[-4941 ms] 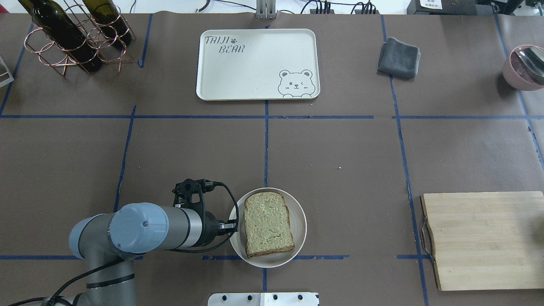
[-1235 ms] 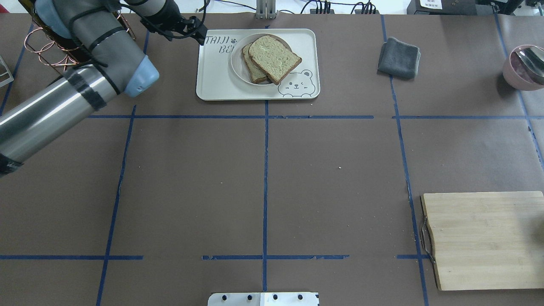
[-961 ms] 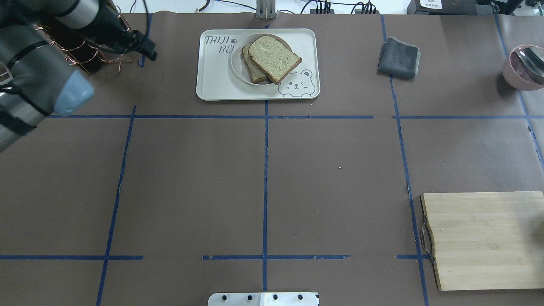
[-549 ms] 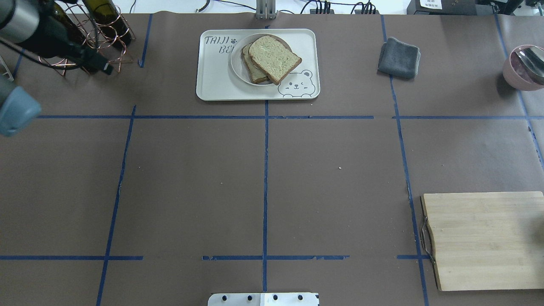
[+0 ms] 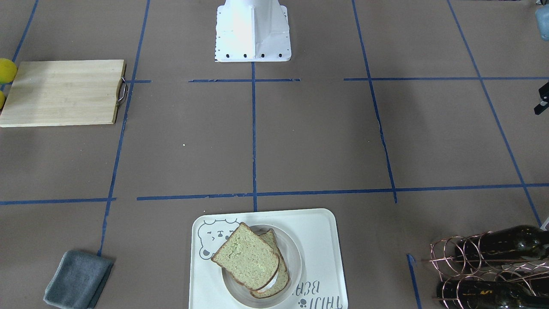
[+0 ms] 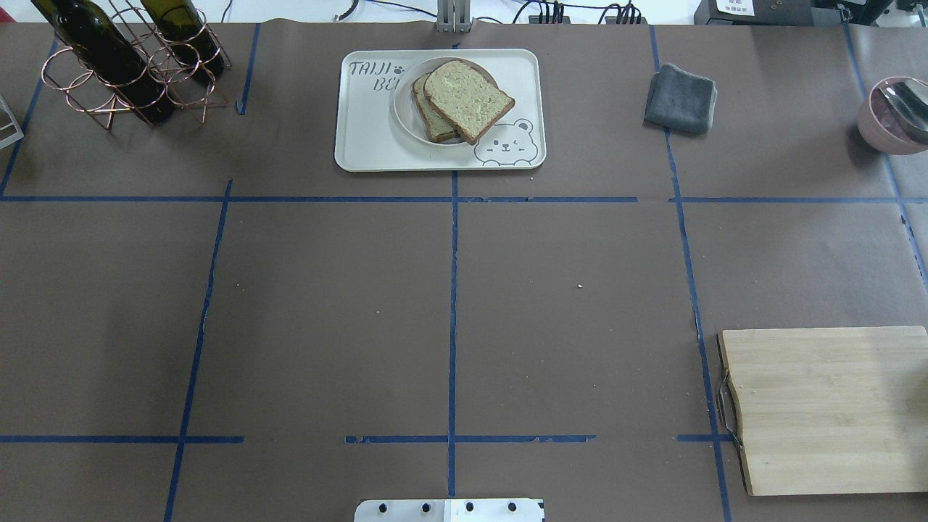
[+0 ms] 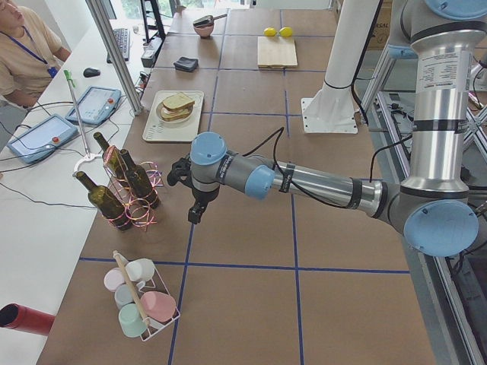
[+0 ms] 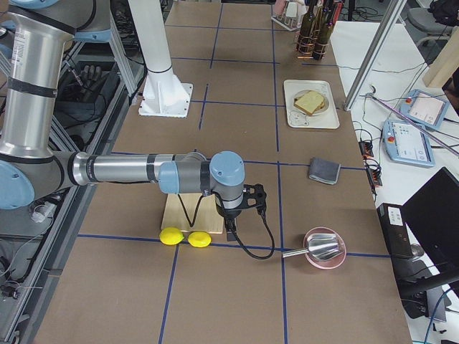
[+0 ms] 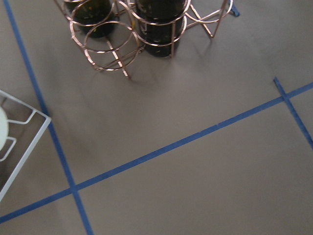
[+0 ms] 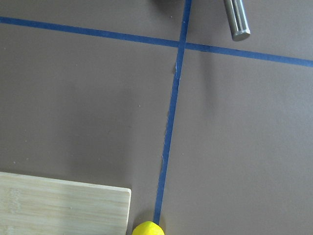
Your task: Make sandwich and place on tray
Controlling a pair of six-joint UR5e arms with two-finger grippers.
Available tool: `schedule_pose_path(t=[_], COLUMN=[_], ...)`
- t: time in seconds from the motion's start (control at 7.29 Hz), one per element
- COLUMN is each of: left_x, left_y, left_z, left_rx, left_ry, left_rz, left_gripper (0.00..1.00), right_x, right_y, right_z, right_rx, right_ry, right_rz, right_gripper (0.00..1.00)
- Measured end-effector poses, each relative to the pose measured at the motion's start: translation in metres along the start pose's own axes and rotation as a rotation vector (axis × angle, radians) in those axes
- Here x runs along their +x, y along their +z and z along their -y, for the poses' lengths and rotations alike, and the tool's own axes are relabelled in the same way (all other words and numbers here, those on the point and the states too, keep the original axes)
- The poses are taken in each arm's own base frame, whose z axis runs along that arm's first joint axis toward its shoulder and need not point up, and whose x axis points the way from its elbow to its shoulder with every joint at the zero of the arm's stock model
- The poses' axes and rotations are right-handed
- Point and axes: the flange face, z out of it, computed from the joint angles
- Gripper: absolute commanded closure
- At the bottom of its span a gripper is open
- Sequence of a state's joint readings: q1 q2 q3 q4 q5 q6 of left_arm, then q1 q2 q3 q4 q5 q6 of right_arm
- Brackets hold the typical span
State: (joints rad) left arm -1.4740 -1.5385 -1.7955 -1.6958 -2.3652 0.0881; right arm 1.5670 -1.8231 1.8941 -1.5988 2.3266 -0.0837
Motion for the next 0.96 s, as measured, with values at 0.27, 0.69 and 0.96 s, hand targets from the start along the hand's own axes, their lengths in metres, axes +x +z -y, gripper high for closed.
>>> schedule_pose_path(t=[0.27, 0.69, 0.96], left_x=[-0.034, -0.075, -0.084], left_y=[0.002, -0.001, -0.011], left_z=[-0.038, -0.099, -0.109], left_rx=[-0.123, -0.174, -0.157], left_ry=[-0.041, -0.177, -0.209], left_rz=[-0.011, -0.007, 0.003], left_gripper=[0.0, 0.0, 0.0], right_x=[-0.003, -0.003, -0.003], right_y=[-0.016, -0.018, -0.018], right_z=[-0.006, -0.006, -0.005], right_rx=[-0.014, -0.017, -0.016], right_ry=[0.027, 0.04, 0.042], right_rz=[-0.008, -0.013, -0.013], right_gripper=[0.0, 0.0, 0.0])
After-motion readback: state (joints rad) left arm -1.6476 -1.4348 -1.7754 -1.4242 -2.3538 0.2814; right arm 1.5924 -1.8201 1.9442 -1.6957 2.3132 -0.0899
